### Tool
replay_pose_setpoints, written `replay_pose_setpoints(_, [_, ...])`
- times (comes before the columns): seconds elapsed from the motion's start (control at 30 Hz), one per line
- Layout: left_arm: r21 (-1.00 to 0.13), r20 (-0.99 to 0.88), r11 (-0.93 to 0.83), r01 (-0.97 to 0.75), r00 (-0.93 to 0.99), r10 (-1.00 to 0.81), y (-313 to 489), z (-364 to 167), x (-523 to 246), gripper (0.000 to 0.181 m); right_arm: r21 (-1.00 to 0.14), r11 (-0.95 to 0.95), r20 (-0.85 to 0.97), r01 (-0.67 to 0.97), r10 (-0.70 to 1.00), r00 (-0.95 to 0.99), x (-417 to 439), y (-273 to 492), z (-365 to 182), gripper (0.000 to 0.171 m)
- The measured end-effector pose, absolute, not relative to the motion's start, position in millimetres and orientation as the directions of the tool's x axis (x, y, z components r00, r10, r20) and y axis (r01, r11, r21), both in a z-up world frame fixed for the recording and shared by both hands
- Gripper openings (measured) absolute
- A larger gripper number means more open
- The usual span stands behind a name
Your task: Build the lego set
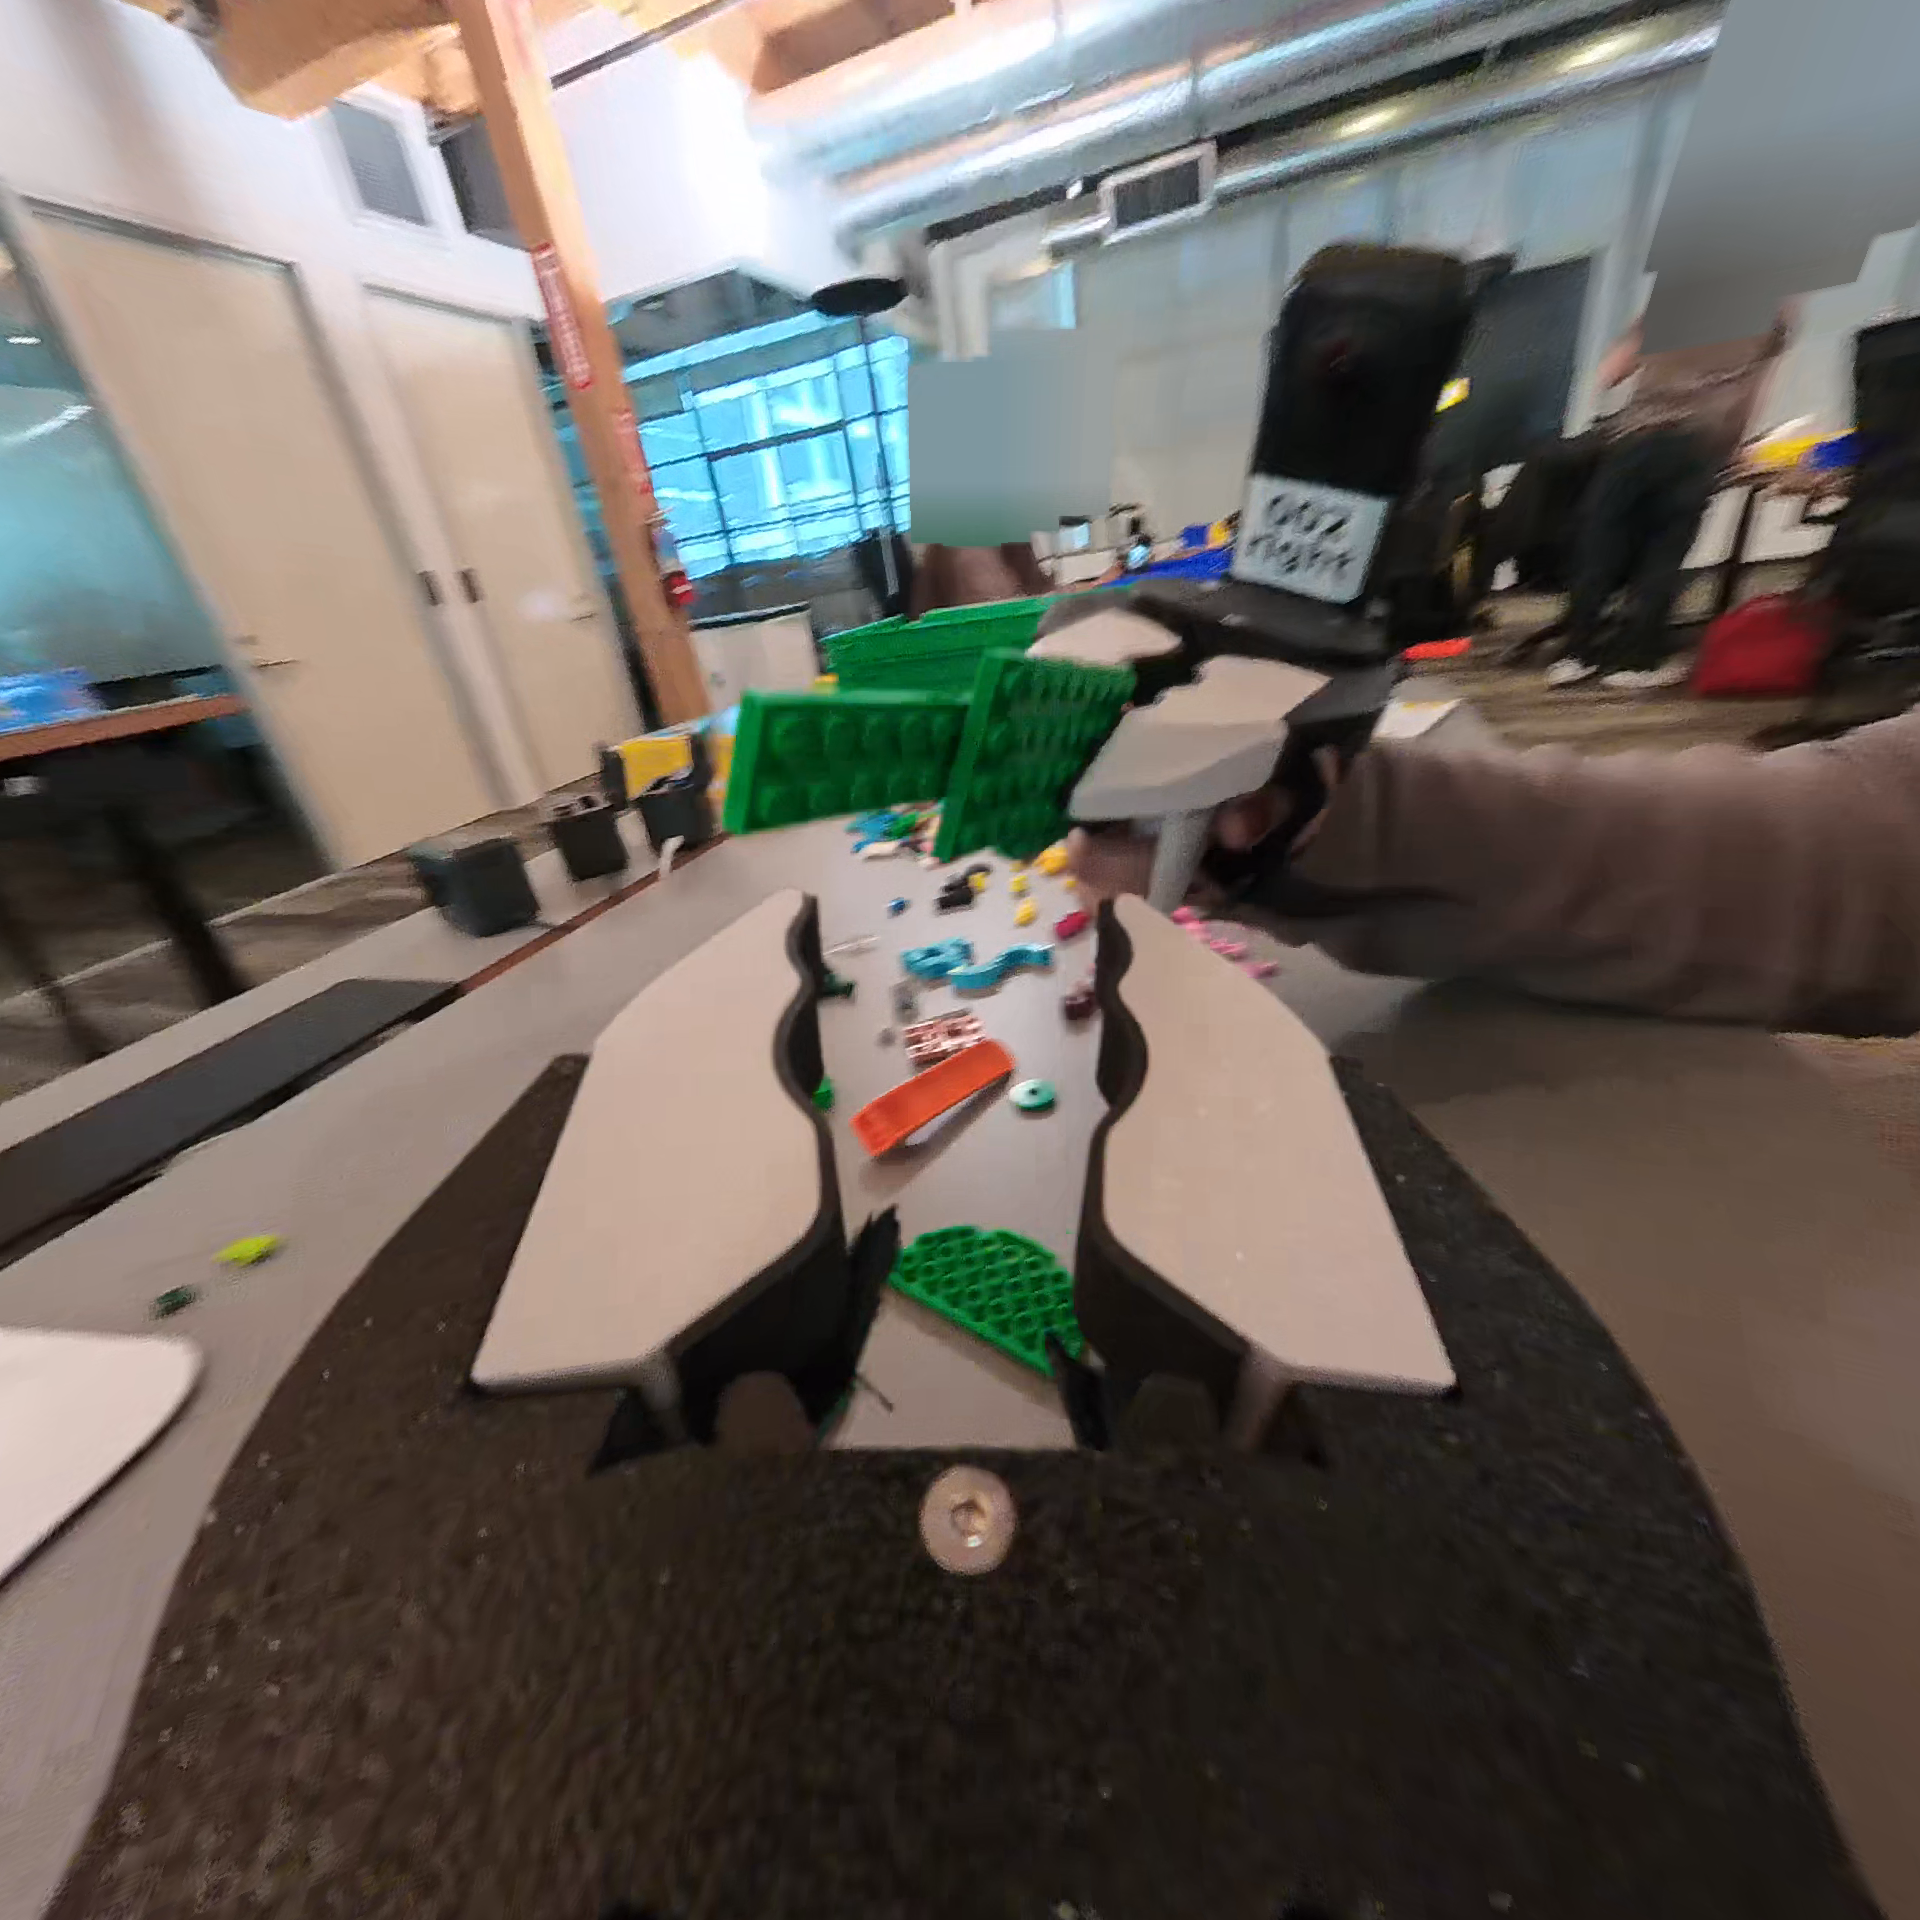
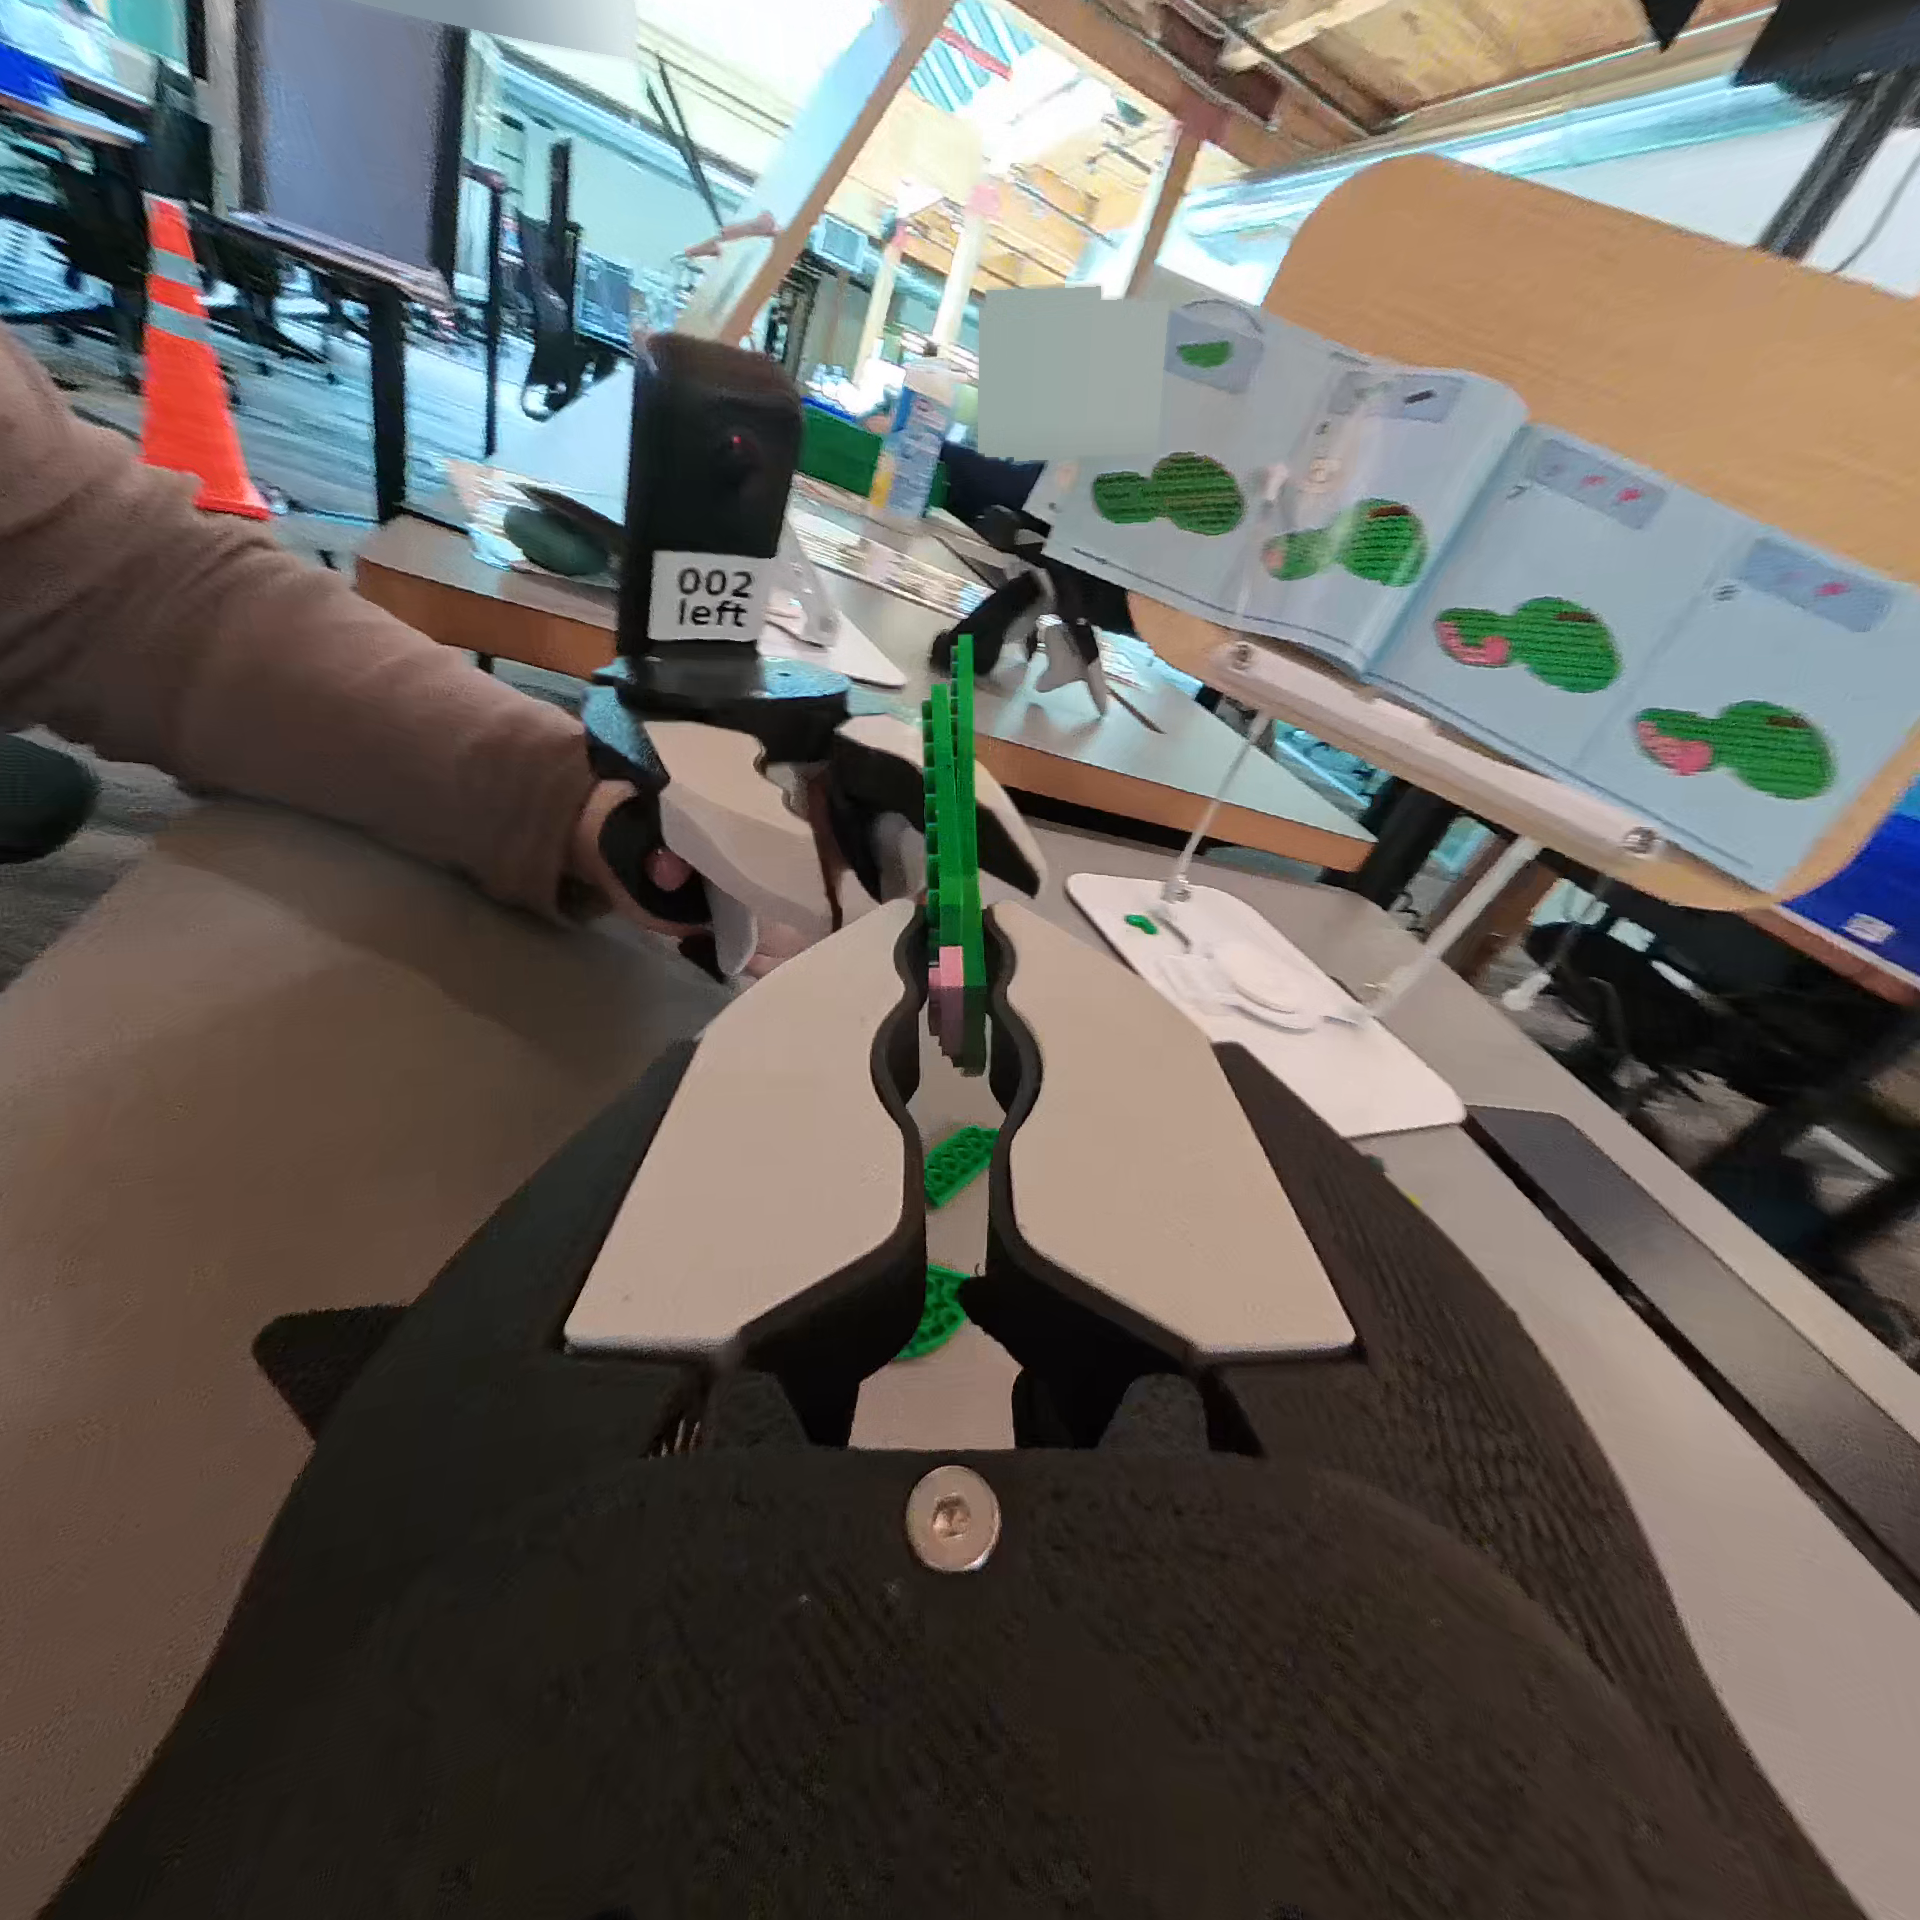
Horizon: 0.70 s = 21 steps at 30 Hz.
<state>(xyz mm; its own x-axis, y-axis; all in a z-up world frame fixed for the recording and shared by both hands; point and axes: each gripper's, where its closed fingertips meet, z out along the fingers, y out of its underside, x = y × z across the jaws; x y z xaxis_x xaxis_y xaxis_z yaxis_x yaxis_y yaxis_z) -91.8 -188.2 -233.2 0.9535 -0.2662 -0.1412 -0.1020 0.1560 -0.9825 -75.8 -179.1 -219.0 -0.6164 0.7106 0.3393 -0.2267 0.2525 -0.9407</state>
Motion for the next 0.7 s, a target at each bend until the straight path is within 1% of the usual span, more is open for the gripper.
replay_pose_setpoints(0.03, [-0.982, -0.135, 0.168, -0.087, 0.946, -0.296, -190, -232, -87, 0.047, -0.942, 0.252, 0.335, -0.221, 0.696, -0.635, -75, -182, -222, 0.006])
replay_pose_setpoints(0.1, [-0.974, -0.148, 0.214, -0.078, 0.930, -0.336, -195, -227, -79, 0.031, -0.939, 0.263, 0.342, -0.219, 0.675, -0.653, -74, -185, -226, 0.007])
replay_pose_setpoints(0.2, [-0.963, -0.169, 0.255, -0.085, 0.930, -0.325, -198, -223, -79, 0.014, -0.938, 0.256, 0.345, -0.233, 0.646, -0.681, -69, -189, -226, 0.007])
replay_pose_setpoints(0.27, [-0.961, -0.168, 0.265, -0.078, 0.927, -0.335, -199, -222, -79, 0.014, -0.935, 0.259, 0.353, -0.242, 0.637, -0.685, -67, -190, -226, 0.007])
replay_pose_setpoints(0.37, [-0.963, -0.136, 0.266, -0.041, 0.927, -0.349, -199, -220, -79, 0.027, -0.934, 0.247, 0.357, -0.258, 0.617, -0.701, -63, -191, -225, 0.007])
replay_pose_setpoints(0.5, [-0.969, -0.113, 0.248, -0.012, 0.911, -0.397, -199, -222, -74, 0.034, -0.934, 0.243, 0.356, -0.261, 0.597, -0.719, -61, -194, -226, 0.007])
replay_pose_setpoints(0.53, [-0.969, -0.116, 0.247, -0.014, 0.908, -0.403, -199, -223, -72, 0.032, -0.935, 0.244, 0.354, -0.257, 0.590, -0.725, -60, -195, -227, 0.007])
replay_pose_setpoints(0.6, [-0.963, -0.142, 0.267, -0.029, 0.899, -0.414, -200, -225, -69, 0.016, -0.936, 0.247, 0.351, -0.251, 0.596, -0.722, -62, -195, -229, 0.007])
replay_pose_setpoints(0.7, [-0.961, -0.168, 0.271, -0.051, 0.888, -0.429, -202, -225, -67, 0.010, -0.938, 0.240, 0.346, -0.249, 0.626, -0.699, -66, -192, -227, 0.009])
